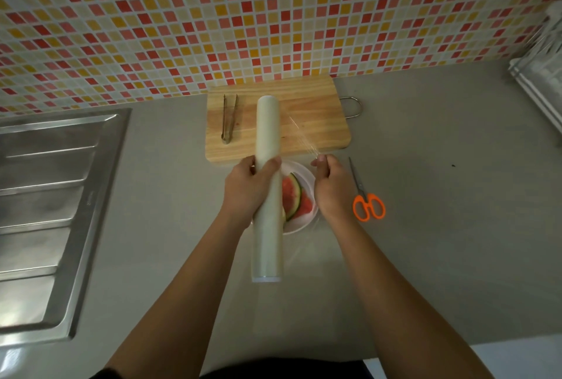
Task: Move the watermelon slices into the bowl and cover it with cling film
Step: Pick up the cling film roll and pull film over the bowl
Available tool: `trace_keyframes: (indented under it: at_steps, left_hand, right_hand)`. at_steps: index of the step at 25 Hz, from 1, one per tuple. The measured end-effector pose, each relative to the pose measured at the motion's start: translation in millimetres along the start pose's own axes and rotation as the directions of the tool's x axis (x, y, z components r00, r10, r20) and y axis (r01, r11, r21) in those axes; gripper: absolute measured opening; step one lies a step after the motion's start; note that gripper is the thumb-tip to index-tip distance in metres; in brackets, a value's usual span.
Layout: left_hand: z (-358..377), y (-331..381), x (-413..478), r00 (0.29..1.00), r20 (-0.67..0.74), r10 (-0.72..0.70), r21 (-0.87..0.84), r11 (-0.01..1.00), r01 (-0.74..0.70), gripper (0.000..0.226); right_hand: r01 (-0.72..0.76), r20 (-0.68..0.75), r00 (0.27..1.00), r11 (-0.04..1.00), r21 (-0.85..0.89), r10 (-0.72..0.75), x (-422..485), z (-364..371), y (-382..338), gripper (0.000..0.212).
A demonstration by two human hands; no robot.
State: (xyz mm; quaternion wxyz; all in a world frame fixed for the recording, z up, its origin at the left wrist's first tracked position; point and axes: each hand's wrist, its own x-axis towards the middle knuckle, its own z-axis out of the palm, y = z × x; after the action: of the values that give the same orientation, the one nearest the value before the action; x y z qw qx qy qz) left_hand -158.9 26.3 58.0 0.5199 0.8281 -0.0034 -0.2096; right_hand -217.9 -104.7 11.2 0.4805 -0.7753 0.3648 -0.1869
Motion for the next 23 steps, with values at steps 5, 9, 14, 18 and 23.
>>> trace_keyframes:
  at_steps: [5, 9, 14, 18, 23]
  left_hand:
    - [0.5, -0.7, -8.5, 0.999, 0.027, 0.034, -0.044, 0.999, -0.032, 0.051]
    - [-4.6, -1.6, -8.9, 0.998, 0.055, 0.031, -0.036, 0.999, -0.029, 0.049]
    - [-7.4, -5.6, -10.2, 1.0, 0.015, -0.012, -0.013, 1.0, 0.012, 0.072]
    - [-16.2, -8.9, -11.1, 0.999, -0.053, 0.009, 0.017, 1.0, -0.008, 0.045]
    - [-27.4, -16.3, -19.0, 0.997, -0.052, 0.049, 0.022, 0.999, -0.048, 0.043]
  right_hand:
    - [0.004, -0.02, 1.0, 1.0, 0.022, -0.004, 0.8, 1.3, 14.9, 0.031]
    - [0.004, -0.014, 1.0, 1.0, -0.003, -0.004, 0.7, 3.0, 25.0, 0.029]
    - [-0.032, 0.013, 0.999, 0.999, -0.002, 0.032, 0.3, 6.9, 30.6, 0.029]
    - [-0.052, 0.031, 0.998, 0.998, 0.034, 0.051, -0.6, 4.4, 29.7, 0.028]
    - [-0.036, 0.021, 0.999, 0.999, 0.023, 0.036, -0.6, 1.9, 28.4, 0.028]
